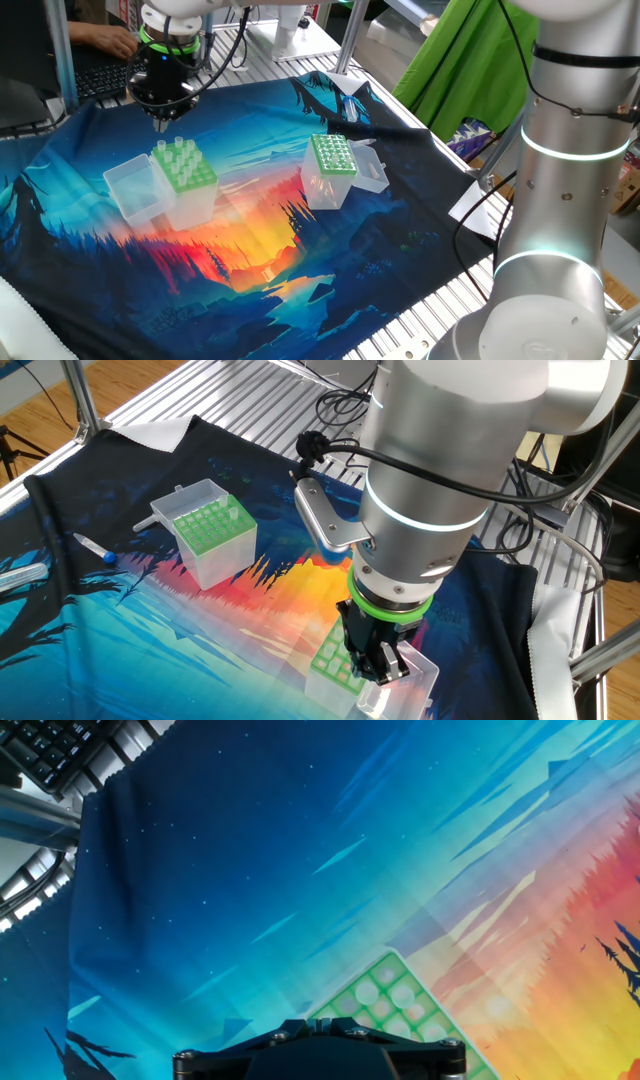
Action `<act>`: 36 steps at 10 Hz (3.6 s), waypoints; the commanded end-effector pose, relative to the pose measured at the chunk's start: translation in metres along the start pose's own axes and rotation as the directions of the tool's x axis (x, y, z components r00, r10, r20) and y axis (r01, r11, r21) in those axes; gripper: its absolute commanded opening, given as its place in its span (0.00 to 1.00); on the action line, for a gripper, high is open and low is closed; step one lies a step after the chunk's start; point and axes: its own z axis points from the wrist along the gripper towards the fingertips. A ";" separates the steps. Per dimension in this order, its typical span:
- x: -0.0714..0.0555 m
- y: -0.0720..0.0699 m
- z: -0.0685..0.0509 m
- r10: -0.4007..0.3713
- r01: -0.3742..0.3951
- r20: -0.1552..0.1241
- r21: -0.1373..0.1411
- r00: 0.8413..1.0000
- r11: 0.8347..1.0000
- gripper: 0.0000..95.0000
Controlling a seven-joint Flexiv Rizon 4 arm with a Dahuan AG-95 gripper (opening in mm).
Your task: Transfer all large pipette tips from one holder to another
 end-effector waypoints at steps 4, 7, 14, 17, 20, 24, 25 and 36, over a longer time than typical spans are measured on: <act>0.000 0.000 0.000 -0.107 0.107 -0.049 -0.014 0.993 0.994 0.00; 0.000 0.000 0.000 -0.103 0.102 -0.077 -0.010 0.992 0.995 0.00; 0.000 0.001 0.000 -0.101 0.103 -0.085 0.020 0.991 0.994 0.20; -0.003 0.007 0.009 -0.086 0.089 -0.085 0.029 0.993 0.996 0.20; -0.007 0.008 0.022 -0.116 0.119 -0.082 0.035 0.990 0.992 0.20; -0.003 0.003 0.028 -0.219 0.224 -0.073 0.067 0.973 0.972 0.40; -0.002 0.003 0.029 -0.228 0.233 -0.075 0.067 0.971 0.970 0.40; 0.007 -0.005 0.036 -0.252 0.257 -0.070 0.067 0.965 0.964 0.20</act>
